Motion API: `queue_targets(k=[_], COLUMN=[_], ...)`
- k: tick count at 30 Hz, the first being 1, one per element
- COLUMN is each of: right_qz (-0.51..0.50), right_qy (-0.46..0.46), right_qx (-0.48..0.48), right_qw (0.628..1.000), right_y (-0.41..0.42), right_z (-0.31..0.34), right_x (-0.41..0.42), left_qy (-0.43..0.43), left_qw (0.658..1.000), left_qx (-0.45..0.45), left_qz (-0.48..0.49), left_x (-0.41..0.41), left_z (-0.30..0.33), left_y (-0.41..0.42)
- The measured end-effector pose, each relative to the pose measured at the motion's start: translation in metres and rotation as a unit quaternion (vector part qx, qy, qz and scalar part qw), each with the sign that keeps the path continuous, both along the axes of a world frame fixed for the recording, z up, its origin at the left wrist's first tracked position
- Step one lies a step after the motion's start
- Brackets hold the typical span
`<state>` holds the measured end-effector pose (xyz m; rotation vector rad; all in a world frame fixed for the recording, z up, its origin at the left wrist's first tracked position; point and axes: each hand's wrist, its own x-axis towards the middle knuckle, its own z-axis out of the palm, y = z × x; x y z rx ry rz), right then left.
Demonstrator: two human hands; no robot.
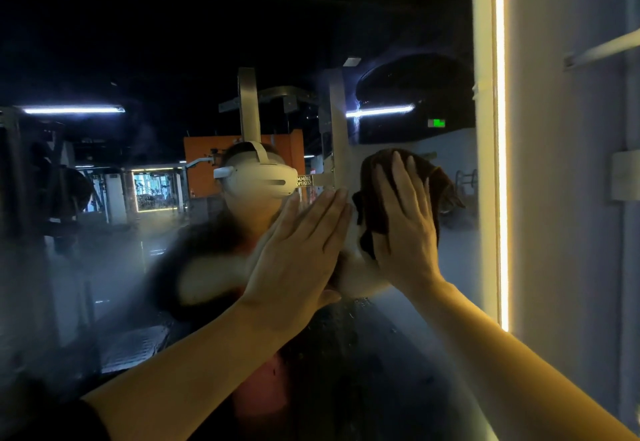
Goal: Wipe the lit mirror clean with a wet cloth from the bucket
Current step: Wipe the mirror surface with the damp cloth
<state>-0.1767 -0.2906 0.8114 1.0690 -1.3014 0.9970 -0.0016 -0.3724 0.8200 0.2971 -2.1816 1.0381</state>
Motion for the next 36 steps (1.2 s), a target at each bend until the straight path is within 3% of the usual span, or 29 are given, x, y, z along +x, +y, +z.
queue_targets(k=[2, 6, 8, 12, 14, 19, 21, 25, 27, 30, 36], right_qz=[-0.02, -0.008, 0.014, 0.007, -0.01, 0.018, 0.004, 0.023, 0.016, 0.037, -0.061], right_qy=[0.01, -0.118, -0.144, 0.003, 0.046, -0.112, -0.111, -0.009, -0.03, -0.14, -0.076], right_qx=[0.001, -0.117, -0.121, 0.007, 0.024, -0.144, -0.114, 0.01, -0.026, -0.13, -0.081], right_qw=[1.0, 0.986, 0.982, 1.0, 0.999, 0.983, 0.987, 1.0, 0.999, 0.981, 0.992], right_y=[0.009, 0.004, -0.004, 0.007, 0.02, 0.015, 0.009, 0.022, 0.028, 0.025, 0.039], right_z=[0.001, 0.005, 0.0, -0.025, -0.029, -0.023, -0.035, -0.054, -0.055, -0.055, 0.002], right_x=[-0.02, -0.019, -0.002, -0.01, -0.034, -0.039, -0.023, -0.036, -0.054, -0.059, -0.078], left_qy=[-0.006, -0.008, -0.006, -0.015, -0.013, -0.021, -0.011, -0.017, -0.047, -0.06, -0.059], left_qw=[1.0, 1.0, 1.0, 0.999, 0.999, 0.999, 0.999, 1.0, 0.998, 0.998, 0.998], left_qx=[0.012, 0.011, 0.008, 0.009, 0.008, 0.007, -0.006, -0.009, -0.029, -0.005, -0.004], left_qz=[0.006, 0.018, 0.022, 0.033, 0.033, 0.04, 0.039, 0.018, -0.006, -0.036, -0.021], left_x=[0.0, 0.0, -0.001, -0.001, -0.002, -0.002, -0.003, -0.005, -0.005, -0.006, -0.026], left_z=[0.001, 0.0, 0.0, 0.0, 0.001, 0.001, 0.0, -0.006, -0.016, -0.034, -0.044], left_y=[0.002, 0.004, 0.004, 0.006, 0.006, 0.005, 0.004, 0.007, 0.013, 0.023, 0.029])
